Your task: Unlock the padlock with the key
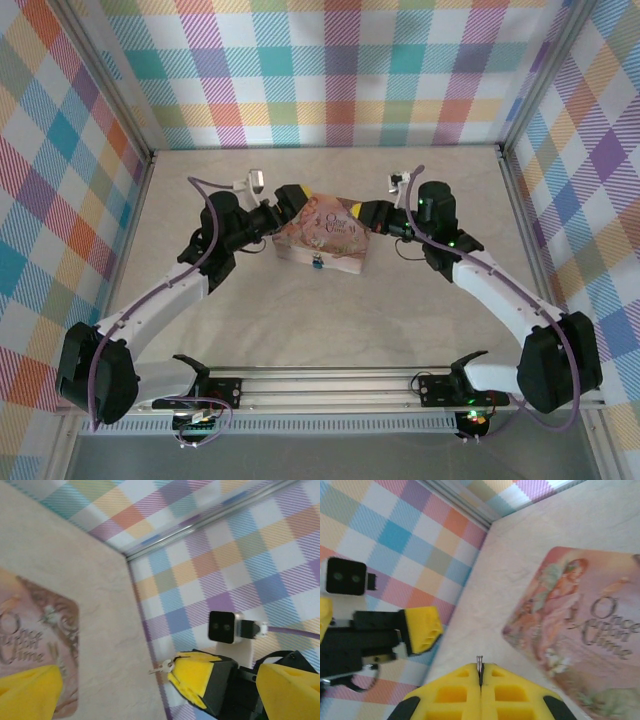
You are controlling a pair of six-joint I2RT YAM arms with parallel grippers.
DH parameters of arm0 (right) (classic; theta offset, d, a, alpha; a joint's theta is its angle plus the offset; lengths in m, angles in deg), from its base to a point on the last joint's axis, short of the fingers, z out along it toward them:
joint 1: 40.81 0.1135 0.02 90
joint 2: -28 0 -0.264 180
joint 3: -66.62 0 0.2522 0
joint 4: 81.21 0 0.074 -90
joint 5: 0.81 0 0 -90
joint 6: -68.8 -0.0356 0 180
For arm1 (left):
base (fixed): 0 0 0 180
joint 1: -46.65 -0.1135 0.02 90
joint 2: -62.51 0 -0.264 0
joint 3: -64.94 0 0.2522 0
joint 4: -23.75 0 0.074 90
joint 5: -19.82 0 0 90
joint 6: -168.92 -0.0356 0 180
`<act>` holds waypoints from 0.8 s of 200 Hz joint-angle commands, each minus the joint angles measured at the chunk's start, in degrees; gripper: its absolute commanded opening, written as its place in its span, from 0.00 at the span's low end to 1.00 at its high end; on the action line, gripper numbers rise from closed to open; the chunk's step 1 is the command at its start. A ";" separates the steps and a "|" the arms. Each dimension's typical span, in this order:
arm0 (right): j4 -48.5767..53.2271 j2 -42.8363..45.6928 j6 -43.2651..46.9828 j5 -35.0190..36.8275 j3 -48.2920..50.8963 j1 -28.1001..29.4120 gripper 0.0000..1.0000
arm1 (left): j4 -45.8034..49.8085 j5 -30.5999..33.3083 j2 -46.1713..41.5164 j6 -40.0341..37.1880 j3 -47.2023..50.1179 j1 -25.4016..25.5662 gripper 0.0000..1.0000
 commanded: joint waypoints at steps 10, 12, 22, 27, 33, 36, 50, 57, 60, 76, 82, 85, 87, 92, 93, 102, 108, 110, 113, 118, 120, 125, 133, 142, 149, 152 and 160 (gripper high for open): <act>-5.48 -0.02 -14.05 -2.85 -5.25 2.07 0.00 | -18.52 0.40 3.32 0.44 0.73 2.28 1.00; -5.44 -0.01 -14.19 -2.88 -5.39 2.13 0.00 | -19.00 0.44 3.66 0.43 0.68 2.41 1.00; -5.12 -0.51 -15.72 -3.68 -6.49 2.68 0.00 | -21.95 0.16 5.21 0.80 0.19 2.89 1.00; -5.28 -0.80 -16.48 -3.97 -6.87 3.07 0.00 | -23.33 -0.09 5.97 1.01 -0.02 3.19 1.00; -5.41 -1.27 -17.35 -4.49 -7.40 3.52 0.00 | -24.38 -0.38 6.86 1.12 -0.42 3.50 1.00; -5.41 -1.50 -17.54 -4.69 -7.64 3.78 0.00 | -24.73 -0.54 7.29 1.18 -0.71 3.68 1.00; -5.56 -2.64 -18.47 -5.19 -8.63 5.25 0.00 | -25.55 -1.10 8.84 1.19 -1.88 4.64 1.00; -5.48 -3.22 -18.77 -5.26 -9.06 5.78 0.00 | -26.01 -1.20 9.41 1.21 -2.13 5.12 1.00; -5.48 -3.43 -18.96 -5.28 -9.24 5.97 0.00 | -26.20 -1.27 9.58 1.21 -2.26 5.38 1.00; -5.76 -4.42 -19.52 -5.12 -9.81 6.39 0.00 | -26.81 -1.54 10.24 1.09 -2.46 6.31 1.00; -5.82 -4.71 -19.75 -4.94 -9.88 6.40 0.00 | -26.74 -1.54 10.38 1.12 -2.58 6.58 0.99; -5.86 -4.88 -19.85 -4.85 -10.00 6.40 0.00 | -26.72 -1.54 10.34 1.20 -2.59 6.73 0.99; -5.90 -5.02 -19.90 -4.80 -10.06 6.40 0.00 | -26.72 -1.54 10.38 1.21 -2.59 6.82 0.99; -5.76 -5.24 -19.95 -4.69 -10.10 6.40 0.00 | -26.80 -1.59 10.39 1.36 -2.58 7.02 0.99; -5.76 -5.33 -19.99 -4.60 -10.10 6.40 0.00 | -26.80 -1.56 10.37 1.38 -2.55 7.08 0.99; -5.51 -5.73 -20.32 -4.36 -10.10 6.43 0.00 | -26.89 -1.63 10.42 1.56 -2.51 7.46 0.99; -5.46 -6.09 -20.47 -4.15 -10.10 6.43 0.00 | -27.02 -1.71 10.42 1.72 -2.51 7.66 0.98; -5.48 -6.18 -20.54 -4.14 -10.10 6.41 0.00 | -26.99 -1.78 10.38 1.74 -2.46 7.78 0.98; -5.47 -6.30 -20.60 -4.14 -10.10 6.45 0.00 | -27.05 -1.80 10.40 1.78 -2.50 7.90 0.98; -5.42 -6.53 -20.70 -4.06 -10.10 6.38 0.00 | -26.98 -1.94 10.40 1.87 -2.57 8.08 0.97; -5.41 -6.58 -20.66 -4.05 -10.10 6.40 0.00 | -26.98 -1.99 10.38 1.90 -2.55 8.14 0.97; -5.34 -6.63 -20.65 -3.78 -10.10 6.40 0.00 | -26.98 -2.12 10.31 2.00 -2.55 8.25 0.96; -5.10 -6.75 -20.57 -3.36 -10.10 6.40 0.00 | -26.93 -2.23 10.21 2.07 -2.51 8.45 0.95; -5.03 -6.77 -20.48 -2.77 -10.02 6.40 0.00 | -26.75 -2.31 10.08 2.09 -2.51 8.55 0.94; -4.76 -6.68 -20.35 -2.33 -10.02 6.40 0.00 | -26.51 -2.41 9.93 2.09 -2.55 8.70 0.93; -4.60 -6.63 -20.26 -2.10 -10.02 6.40 0.00 | -26.34 -2.42 9.96 2.09 -2.59 8.77 0.92; -4.13 -6.51 -19.98 -1.67 -10.06 6.40 0.00 | -26.11 -2.50 9.90 2.09 -2.52 8.88 0.91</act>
